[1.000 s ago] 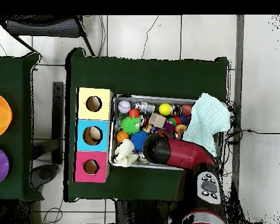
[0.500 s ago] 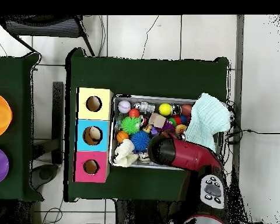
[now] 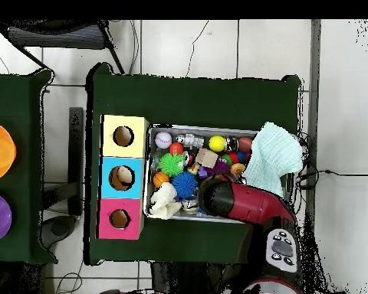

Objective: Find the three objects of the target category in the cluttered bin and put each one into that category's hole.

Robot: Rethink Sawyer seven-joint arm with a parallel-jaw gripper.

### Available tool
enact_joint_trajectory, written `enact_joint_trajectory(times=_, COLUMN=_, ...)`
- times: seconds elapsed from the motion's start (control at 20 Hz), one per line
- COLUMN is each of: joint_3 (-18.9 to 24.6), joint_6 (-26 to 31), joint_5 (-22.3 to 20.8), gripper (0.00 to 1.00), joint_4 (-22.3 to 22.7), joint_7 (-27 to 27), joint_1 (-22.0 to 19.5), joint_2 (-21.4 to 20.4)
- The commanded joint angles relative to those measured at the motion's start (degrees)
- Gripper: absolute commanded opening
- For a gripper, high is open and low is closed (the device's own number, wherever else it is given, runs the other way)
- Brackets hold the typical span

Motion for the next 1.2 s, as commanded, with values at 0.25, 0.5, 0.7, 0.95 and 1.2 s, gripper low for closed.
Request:
enact_joint_trajectory(times=0.25, joint_3=6.06, joint_6=1.51, joint_5=0.36, gripper=1.00, joint_4=-2.21, joint_7=6.88, joint_1=-2.99, joint_2=7.23)
enact_joint_trajectory(times=0.5, joint_3=6.45, joint_6=-0.21, joint_5=0.32, gripper=1.00, joint_4=-2.81, joint_7=7.28, joint_1=-3.10, joint_2=8.94)
enact_joint_trajectory(times=0.7, joint_3=7.08, joint_6=0.37, joint_5=-0.15, gripper=1.00, joint_4=-2.58, joint_7=6.48, joint_1=-3.62, joint_2=8.72)
enact_joint_trajectory(times=0.95, joint_3=6.72, joint_6=4.49, joint_5=0.17, gripper=1.00, joint_4=-4.15, joint_7=5.47, joint_1=-3.18, joint_2=8.52)
enact_joint_trajectory(times=1.2, joint_3=7.87, joint_6=4.89, joint_5=1.10, gripper=1.00, joint_4=-2.02, joint_7=5.96, joint_1=-4.60, joint_2=5.04)
